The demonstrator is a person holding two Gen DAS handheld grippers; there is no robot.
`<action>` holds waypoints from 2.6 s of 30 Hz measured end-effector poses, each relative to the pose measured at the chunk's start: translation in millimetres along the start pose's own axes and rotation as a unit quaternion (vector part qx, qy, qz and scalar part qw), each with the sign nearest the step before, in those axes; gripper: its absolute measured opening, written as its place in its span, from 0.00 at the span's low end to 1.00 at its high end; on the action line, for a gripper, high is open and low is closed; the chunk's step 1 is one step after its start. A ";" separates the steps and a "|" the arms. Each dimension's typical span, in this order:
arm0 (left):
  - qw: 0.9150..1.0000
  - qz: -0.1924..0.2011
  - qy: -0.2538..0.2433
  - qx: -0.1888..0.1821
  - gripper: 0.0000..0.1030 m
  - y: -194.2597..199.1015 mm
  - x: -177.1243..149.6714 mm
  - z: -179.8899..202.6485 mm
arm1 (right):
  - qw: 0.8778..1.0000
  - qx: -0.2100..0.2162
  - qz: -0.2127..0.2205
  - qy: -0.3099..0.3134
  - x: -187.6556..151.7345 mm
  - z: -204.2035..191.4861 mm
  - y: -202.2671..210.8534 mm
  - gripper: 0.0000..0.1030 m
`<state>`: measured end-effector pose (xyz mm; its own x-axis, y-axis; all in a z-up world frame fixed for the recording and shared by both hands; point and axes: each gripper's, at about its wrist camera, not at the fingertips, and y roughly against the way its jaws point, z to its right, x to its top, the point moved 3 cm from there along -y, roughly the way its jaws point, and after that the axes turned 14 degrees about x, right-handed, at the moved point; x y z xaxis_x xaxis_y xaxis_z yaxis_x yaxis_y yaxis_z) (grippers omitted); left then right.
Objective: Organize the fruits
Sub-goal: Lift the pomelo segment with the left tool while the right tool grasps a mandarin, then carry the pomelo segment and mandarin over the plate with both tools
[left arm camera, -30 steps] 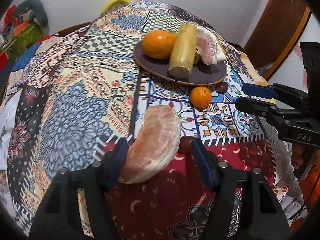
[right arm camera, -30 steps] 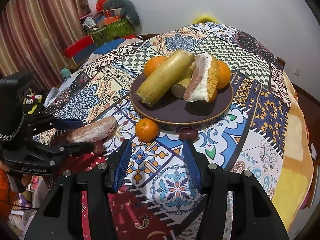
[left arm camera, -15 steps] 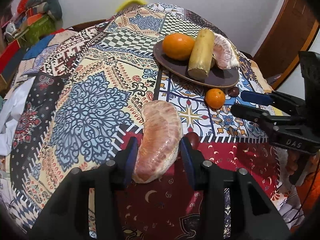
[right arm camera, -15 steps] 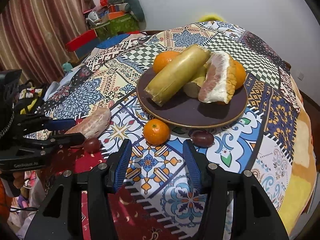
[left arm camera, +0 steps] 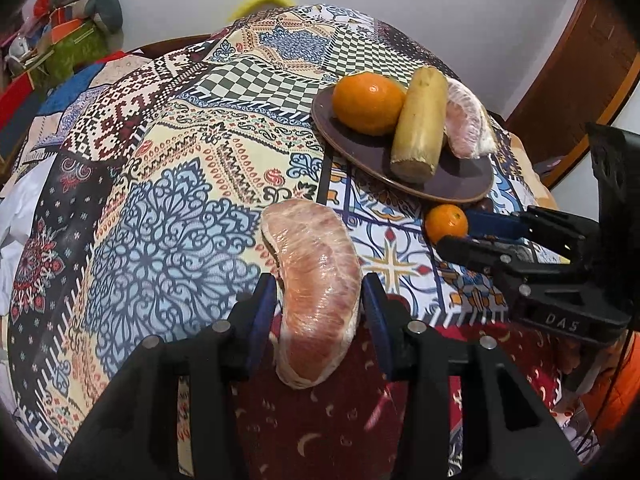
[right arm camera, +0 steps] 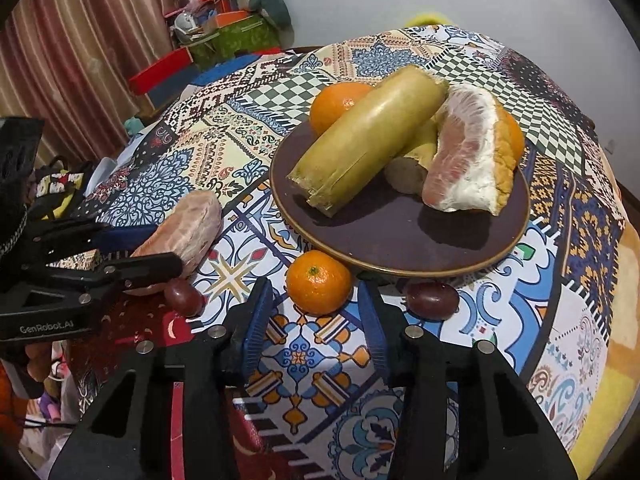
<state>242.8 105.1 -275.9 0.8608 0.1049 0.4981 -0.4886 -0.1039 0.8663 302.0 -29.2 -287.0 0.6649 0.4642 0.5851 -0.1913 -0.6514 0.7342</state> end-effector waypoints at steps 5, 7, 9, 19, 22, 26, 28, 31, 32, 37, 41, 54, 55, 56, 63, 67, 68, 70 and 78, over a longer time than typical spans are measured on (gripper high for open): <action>1.000 0.004 -0.004 0.014 0.45 -8.6 8.4 4.0 | 1.000 -0.002 -0.002 -0.004 -0.7 1.6 -2.5 0.31; 1.000 0.004 -0.005 0.020 0.44 -11.5 10.4 5.1 | 1.000 0.002 0.001 -0.006 -1.3 2.2 -0.5 0.31; 1.000 0.008 -0.008 0.027 0.43 -13.4 11.8 7.4 | 1.000 0.002 0.002 -0.004 -2.3 1.2 2.0 0.31; 0.999 0.027 -0.002 0.037 0.41 1.1 11.1 7.8 | 0.999 -0.015 0.036 0.004 -5.1 0.4 36.7 0.31; 0.998 0.044 0.004 0.034 0.41 15.5 16.3 8.2 | 0.999 -0.019 0.049 0.003 -3.6 2.5 47.7 0.31; 0.997 0.067 0.006 0.027 0.41 34.3 23.7 13.7 | 0.998 -0.024 0.065 -0.001 -2.8 6.2 60.4 0.31; 0.997 0.076 0.006 0.021 0.41 41.4 27.6 17.4 | 0.997 -0.028 0.070 -0.003 -2.5 8.5 64.4 0.31; 0.996 0.093 0.000 0.015 0.41 52.1 34.8 28.0 | 0.996 -0.032 0.078 -0.008 -3.5 13.9 71.8 0.31; 0.995 0.097 -0.001 0.011 0.41 53.6 37.6 31.1 | 0.996 -0.034 0.081 -0.009 -3.3 15.7 73.8 0.31; 0.994 0.109 -0.005 -0.001 0.41 57.9 50.2 46.6 | 0.994 -0.044 0.094 -0.018 -2.3 29.0 86.2 0.31; 0.994 0.108 -0.007 -0.011 0.41 54.7 60.3 60.1 | 0.993 -0.054 0.100 -0.027 -1.2 43.5 91.3 0.31; 0.993 0.117 -0.019 -0.027 0.41 36.8 99.3 102.1 | 0.991 -0.061 0.109 -0.041 12.4 75.1 92.6 0.31; 0.992 0.118 -0.018 -0.026 0.41 35.1 101.8 103.8 | 0.991 -0.060 0.109 -0.041 15.1 77.3 90.9 0.31; 0.993 0.118 -0.017 -0.024 0.41 32.4 104.9 105.7 | 0.992 -0.059 0.108 -0.041 16.6 78.6 89.9 0.31; 0.993 0.119 -0.011 -0.020 0.41 17.2 118.1 114.8 | 0.994 -0.049 0.095 -0.038 29.7 93.2 74.6 0.31; 0.993 0.116 -0.011 -0.017 0.41 9.3 122.2 118.1 | 0.995 -0.050 0.084 -0.034 34.2 98.9 66.0 0.31; 0.993 0.116 -0.012 -0.015 0.41 7.4 122.6 119.6 | 0.995 -0.050 0.081 -0.033 35.9 101.0 64.3 0.31; 0.993 0.115 -0.016 -0.013 0.41 4.6 122.9 121.3 | 0.995 -0.051 0.077 -0.031 37.6 102.8 61.4 0.31; 0.992 0.122 -0.022 -0.015 0.41 4.6 123.7 124.8 | 0.997 -0.045 0.064 -0.030 37.9 106.3 52.3 0.31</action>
<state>364.8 -5.8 -215.1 0.7208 0.0364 0.6922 -0.6873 -0.0919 0.7206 393.9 -109.5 -263.0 0.6722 0.3424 0.6565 -0.3391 -0.6458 0.6841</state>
